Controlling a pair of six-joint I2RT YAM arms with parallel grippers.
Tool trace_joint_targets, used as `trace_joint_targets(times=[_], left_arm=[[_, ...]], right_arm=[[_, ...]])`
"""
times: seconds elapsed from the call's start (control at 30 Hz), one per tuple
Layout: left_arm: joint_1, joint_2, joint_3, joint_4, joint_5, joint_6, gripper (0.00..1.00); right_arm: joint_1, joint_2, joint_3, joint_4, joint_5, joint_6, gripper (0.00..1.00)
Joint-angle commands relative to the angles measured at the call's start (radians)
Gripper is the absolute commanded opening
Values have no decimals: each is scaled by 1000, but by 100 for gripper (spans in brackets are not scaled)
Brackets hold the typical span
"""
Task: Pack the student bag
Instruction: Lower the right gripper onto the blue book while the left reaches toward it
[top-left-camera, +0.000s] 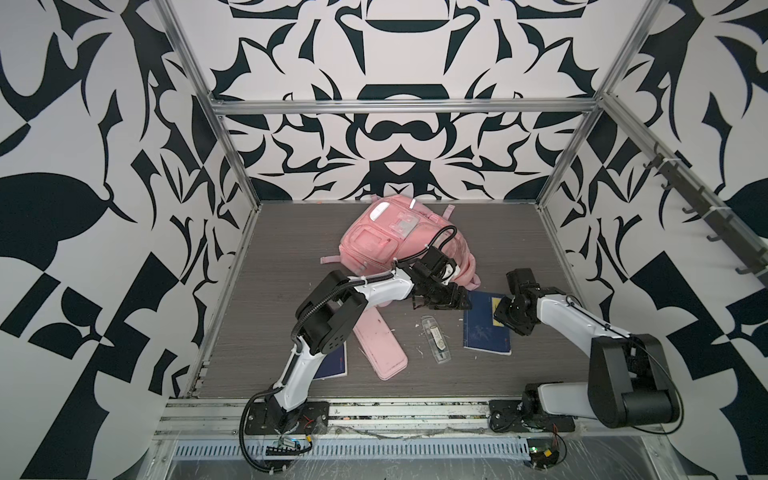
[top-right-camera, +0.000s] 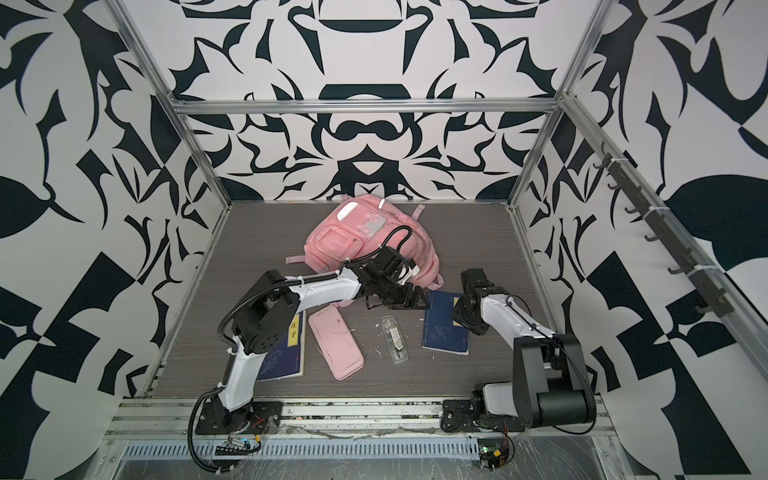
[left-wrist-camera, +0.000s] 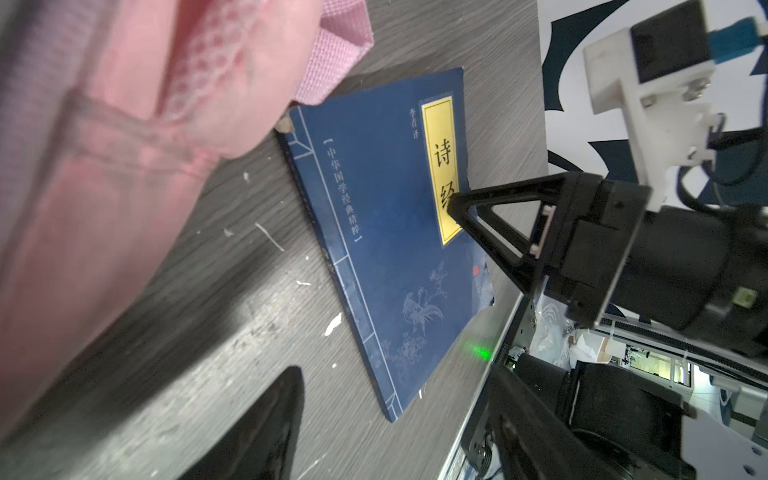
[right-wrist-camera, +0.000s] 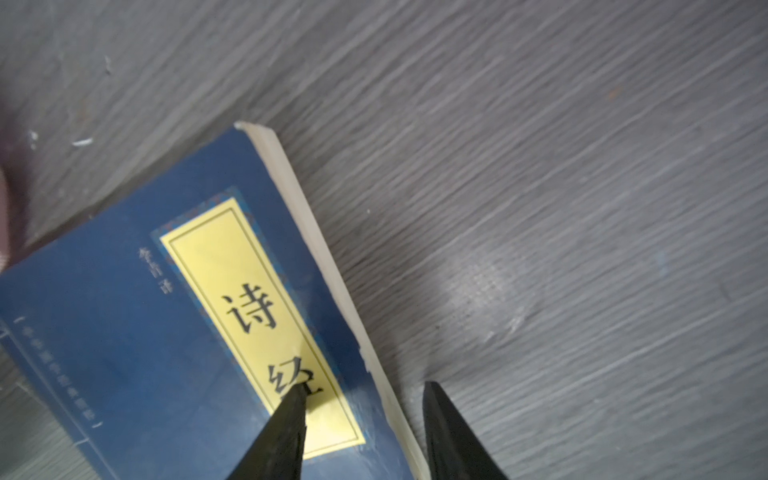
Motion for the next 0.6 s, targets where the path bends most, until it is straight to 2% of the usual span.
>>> trace_joint_targets(times=[0.0,0.2,0.57], left_arm=[[-6,42,41,-85,3,-7,72],[-13,88,84,-119,7,-10,71],[-20,172,156,-148,24,-59,67]], right_arm=[[-6,21,22,-7,5,-15,42],[-9,47,35,-6,-9,-26,28],[-8,58,25,-11,-34,-25,29]])
